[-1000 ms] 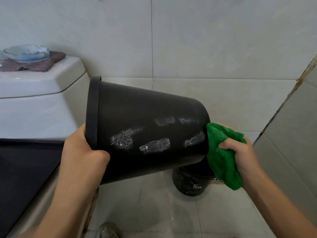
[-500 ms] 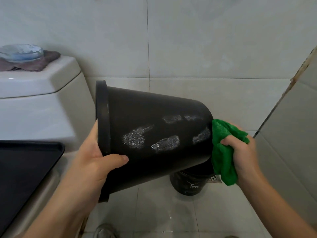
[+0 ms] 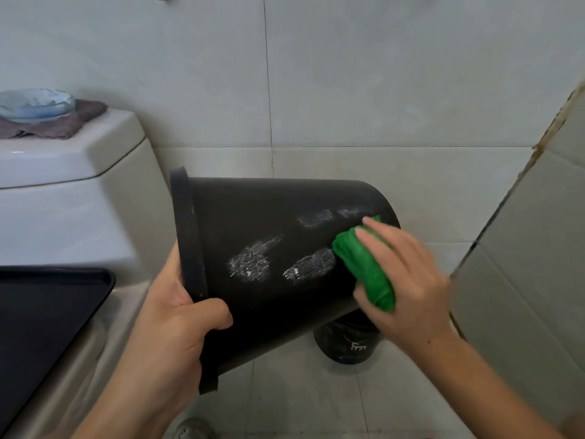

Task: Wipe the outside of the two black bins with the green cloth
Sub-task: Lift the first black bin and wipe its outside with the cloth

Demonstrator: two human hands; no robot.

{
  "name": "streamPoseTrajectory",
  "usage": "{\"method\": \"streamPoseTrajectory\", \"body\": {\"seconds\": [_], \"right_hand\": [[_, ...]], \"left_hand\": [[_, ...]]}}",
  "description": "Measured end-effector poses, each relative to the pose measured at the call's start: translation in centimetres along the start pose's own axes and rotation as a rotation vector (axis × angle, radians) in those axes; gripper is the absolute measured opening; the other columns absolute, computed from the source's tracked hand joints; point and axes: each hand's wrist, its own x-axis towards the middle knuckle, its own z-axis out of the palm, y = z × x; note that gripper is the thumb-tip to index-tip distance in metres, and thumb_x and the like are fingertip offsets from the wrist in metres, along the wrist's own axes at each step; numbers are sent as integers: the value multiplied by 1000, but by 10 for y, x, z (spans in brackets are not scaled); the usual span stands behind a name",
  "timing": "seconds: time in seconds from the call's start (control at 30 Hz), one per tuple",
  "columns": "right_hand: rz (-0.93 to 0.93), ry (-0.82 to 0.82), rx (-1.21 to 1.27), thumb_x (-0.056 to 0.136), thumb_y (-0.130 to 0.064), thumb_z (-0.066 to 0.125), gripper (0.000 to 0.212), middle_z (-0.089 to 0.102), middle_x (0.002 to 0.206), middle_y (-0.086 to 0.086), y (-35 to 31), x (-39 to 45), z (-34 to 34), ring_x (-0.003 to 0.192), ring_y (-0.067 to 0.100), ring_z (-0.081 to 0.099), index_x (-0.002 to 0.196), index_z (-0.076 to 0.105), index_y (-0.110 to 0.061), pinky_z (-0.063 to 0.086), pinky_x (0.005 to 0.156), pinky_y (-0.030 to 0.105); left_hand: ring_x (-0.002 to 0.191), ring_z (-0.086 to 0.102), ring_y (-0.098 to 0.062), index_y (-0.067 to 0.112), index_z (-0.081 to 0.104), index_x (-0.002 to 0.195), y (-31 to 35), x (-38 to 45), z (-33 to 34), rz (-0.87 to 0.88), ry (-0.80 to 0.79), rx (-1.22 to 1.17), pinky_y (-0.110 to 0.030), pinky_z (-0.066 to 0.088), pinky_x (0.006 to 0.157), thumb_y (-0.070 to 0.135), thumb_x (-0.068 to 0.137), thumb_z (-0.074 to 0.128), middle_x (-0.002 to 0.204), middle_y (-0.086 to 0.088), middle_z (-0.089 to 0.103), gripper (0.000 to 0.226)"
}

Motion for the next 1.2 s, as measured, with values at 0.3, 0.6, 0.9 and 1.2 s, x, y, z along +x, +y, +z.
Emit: {"method": "streamPoseTrajectory", "body": {"seconds": [0.3, 0.6, 0.9, 1.2], "right_hand": [[1, -40, 4, 78, -25, 56, 50, 63, 128, 10, -2, -4, 2, 114, 28, 60, 124, 66, -8, 37, 104, 21], [96, -1, -14, 77, -25, 55, 55, 59, 133, 12, -3, -9, 2, 119, 31, 57, 128, 62, -7, 39, 104, 27], [207, 87, -48, 82, -25, 55, 52, 58, 133, 14, 7, -5, 8, 120, 35, 55, 131, 59, -8, 28, 109, 18], [229, 260, -40, 92, -20, 55, 40, 60, 129, 18, 18, 13, 7, 112, 38, 58, 127, 60, -3, 34, 105, 21]], "left_hand": [[74, 57, -22, 31, 71, 94, -5, 2, 4, 0, 4, 20, -20, 43, 59, -14, 45, 44, 80, -5, 69, 73], [68, 57, -21, 32, 72, 88, -5, 0, 3, -6, 36, -5, -19, 45, 54, -11, 44, 43, 75, -3, 68, 68], [71, 54, -21, 33, 72, 92, -6, -2, 2, 8, -9, 8, -22, 41, 57, -12, 44, 44, 76, -3, 66, 72], [47, 53, -14, 27, 72, 93, 1, -6, 4, -15, 3, -31, -15, 40, 48, -26, 53, 48, 61, -3, 62, 71]]}}
